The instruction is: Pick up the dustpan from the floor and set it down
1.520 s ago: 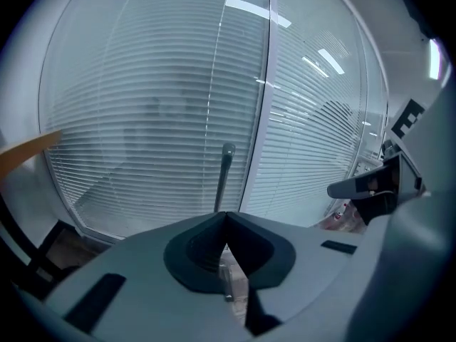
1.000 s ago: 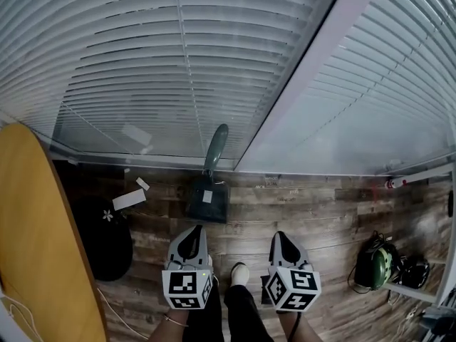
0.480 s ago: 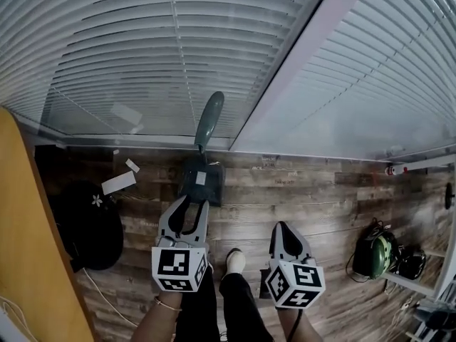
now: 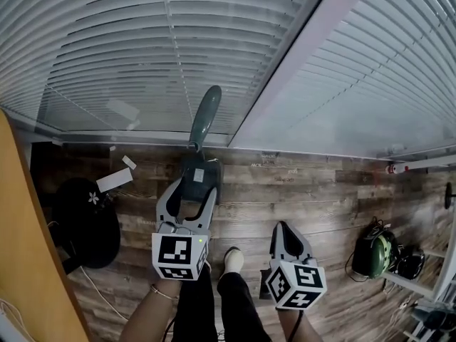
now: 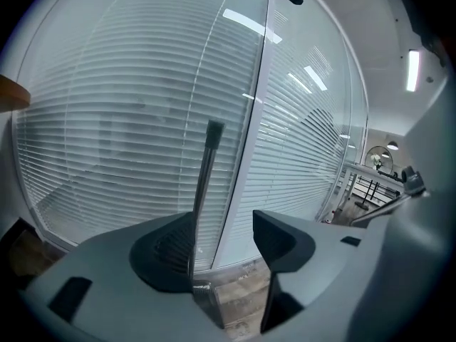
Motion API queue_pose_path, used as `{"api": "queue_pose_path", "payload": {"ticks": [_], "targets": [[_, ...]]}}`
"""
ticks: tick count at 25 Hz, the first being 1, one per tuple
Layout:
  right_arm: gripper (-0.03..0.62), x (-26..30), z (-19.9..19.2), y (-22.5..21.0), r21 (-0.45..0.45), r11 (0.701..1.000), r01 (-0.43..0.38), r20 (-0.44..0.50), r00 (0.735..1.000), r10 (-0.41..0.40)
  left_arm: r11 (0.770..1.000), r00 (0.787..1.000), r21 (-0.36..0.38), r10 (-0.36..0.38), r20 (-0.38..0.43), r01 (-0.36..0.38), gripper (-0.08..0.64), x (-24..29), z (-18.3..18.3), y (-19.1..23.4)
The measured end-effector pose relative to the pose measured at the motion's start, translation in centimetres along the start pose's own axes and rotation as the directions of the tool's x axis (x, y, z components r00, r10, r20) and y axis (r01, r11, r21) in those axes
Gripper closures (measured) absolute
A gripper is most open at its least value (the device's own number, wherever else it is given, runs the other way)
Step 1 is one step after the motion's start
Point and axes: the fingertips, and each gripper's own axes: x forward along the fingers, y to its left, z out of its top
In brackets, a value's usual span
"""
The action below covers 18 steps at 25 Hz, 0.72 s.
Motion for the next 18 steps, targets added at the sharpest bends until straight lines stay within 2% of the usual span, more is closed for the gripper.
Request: {"api": "queue_pose_path", "payload": {"ticks": [4, 12, 18], "targets": [[0.560, 0.0, -0.5, -0.4, -0.002, 1.000, 0.002, -0.015, 1.000, -0.002, 0.999, 0.999, 0.025, 0.028, 0.017, -0.028, 0.299, 2.0, 0.4, 0.6], [0.560, 0.2, -1.1, -0.9, 0.007, 1.000, 0.010, -0.032, 0.999, -0.010, 0.998, 0.996, 0.003, 0.069, 0.050, -0.069, 0.299, 4.6, 1.9, 1.6], [0.560, 0.5, -1.1, -1.3, 0.009, 1.000, 0.017, -0.033, 0.999, -0.017, 0.994, 0.992, 0.023, 0.105, 0.067, -0.106, 0.299, 5.5, 2.6, 2.4]]}}
